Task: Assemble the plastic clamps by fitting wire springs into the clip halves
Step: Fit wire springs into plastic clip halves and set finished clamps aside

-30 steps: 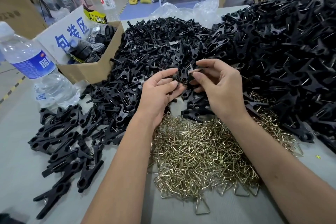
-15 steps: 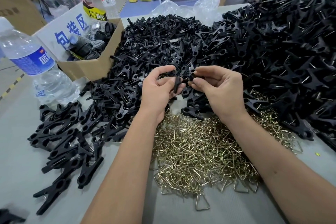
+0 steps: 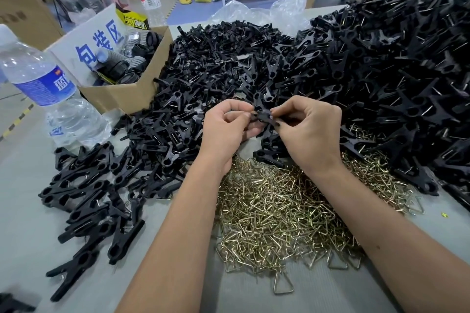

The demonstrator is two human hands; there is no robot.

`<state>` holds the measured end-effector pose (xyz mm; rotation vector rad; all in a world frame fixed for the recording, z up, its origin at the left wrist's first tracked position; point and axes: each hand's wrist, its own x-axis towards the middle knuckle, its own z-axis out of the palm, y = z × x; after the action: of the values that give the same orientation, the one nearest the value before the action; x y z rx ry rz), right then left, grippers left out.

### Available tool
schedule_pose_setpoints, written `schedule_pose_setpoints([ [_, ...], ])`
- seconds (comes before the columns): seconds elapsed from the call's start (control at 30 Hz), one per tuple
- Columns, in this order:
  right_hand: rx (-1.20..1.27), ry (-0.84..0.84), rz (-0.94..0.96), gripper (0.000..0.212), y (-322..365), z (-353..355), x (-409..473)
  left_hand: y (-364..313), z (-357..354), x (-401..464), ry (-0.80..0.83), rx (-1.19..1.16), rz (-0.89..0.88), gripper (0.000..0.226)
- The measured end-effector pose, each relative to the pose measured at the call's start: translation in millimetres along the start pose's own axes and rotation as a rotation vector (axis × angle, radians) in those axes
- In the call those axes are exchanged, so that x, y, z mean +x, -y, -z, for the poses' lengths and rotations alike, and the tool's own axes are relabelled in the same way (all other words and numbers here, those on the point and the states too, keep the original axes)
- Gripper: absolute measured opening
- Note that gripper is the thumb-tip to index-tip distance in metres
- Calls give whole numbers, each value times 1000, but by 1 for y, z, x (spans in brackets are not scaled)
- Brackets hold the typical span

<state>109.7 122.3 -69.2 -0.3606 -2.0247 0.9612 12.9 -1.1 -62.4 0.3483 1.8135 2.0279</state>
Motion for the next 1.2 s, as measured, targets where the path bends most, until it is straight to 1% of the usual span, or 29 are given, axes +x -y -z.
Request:
schedule_pose_setpoints([
  [0.13,-63,19,32,13,1,-1,0,-1,0,1,-27,36,64,20],
  [0.23,-86,42,48,14,0,-1,1,-4,1,1,14,-4,108,20],
  [0.3,-89,53,55,18,0,-1,1,-7,5,1,37,-13,97,18],
  [0.37,-85,50,56,17,0,-1,1,-10,11,0,61,116,35,14],
  [0.43,-71,37,44,16,1,-2,1,-12,18,-1,111,343,-42,9],
  [0.5,-53,16,19,13,0,-2,2,-12,19,-2,187,541,-110,15],
  [0.57,-29,-1,-26,10,-1,-2,3,-8,16,-2,206,690,-168,25],
  [0.63,-10,-6,-60,9,-2,-2,4,-5,14,1,176,784,-229,25],
  [0.73,7,3,-87,10,-3,-2,3,0,16,4,153,862,-305,24],
  [0.87,-41,27,-90,11,-2,0,3,7,15,6,139,975,-374,27],
  [0.93,-62,47,-78,11,-1,0,2,9,13,6,139,971,-386,23],
  [1.0,-53,26,-60,15,0,0,1,8,12,5,150,871,-361,26],
  [1.07,-22,-24,-57,25,-2,1,3,4,13,4,111,697,-311,31],
  [1.13,81,-41,-92,33,-3,1,6,-2,13,3,50,509,-263,26],
  [1.2,192,-19,-102,34,-1,-1,6,-6,12,1,56,274,-177,22],
])
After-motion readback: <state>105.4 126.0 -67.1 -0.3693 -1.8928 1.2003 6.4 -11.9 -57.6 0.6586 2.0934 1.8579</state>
